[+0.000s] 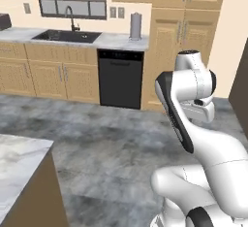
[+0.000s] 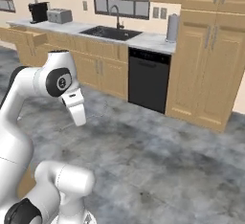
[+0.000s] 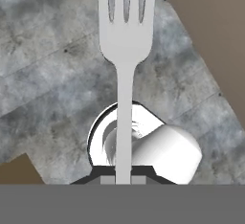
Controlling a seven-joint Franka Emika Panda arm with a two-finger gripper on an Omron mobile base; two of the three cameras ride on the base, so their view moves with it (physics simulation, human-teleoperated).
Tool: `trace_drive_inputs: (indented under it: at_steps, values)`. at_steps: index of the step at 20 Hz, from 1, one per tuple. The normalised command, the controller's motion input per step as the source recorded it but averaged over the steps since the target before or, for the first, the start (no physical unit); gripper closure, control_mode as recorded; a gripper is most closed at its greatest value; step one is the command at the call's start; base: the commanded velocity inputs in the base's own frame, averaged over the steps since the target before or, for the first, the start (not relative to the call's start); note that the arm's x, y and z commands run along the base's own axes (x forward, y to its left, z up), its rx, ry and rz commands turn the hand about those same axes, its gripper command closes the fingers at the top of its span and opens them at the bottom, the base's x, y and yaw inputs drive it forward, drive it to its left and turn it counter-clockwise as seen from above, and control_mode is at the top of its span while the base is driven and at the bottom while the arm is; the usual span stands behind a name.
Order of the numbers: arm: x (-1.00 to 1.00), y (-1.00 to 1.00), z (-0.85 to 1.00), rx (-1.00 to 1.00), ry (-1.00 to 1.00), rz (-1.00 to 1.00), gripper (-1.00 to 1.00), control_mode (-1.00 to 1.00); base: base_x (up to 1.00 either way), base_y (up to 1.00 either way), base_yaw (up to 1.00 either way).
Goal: Pick up the metallic utensils from the counter and place them in the open drawer. Make sure not to pick up any wooden utensils.
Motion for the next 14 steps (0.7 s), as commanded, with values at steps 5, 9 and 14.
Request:
trace_drive_inputs:
  at_steps: [5, 9, 14]
  values:
    - [0.0, 0.0, 0.0, 0.0, 0.0, 0.0, 1.0, 1.0, 1.0, -0.52, 0.32]
    - [0.0, 0.0, 0.0, 0.0, 0.0, 0.0, 1.0, 1.0, 1.0, -0.54, 0.33]
    - [0.0, 0.0, 0.0, 0.0, 0.0, 0.0, 1.0, 1.0, 1.0, -0.52, 0.34]
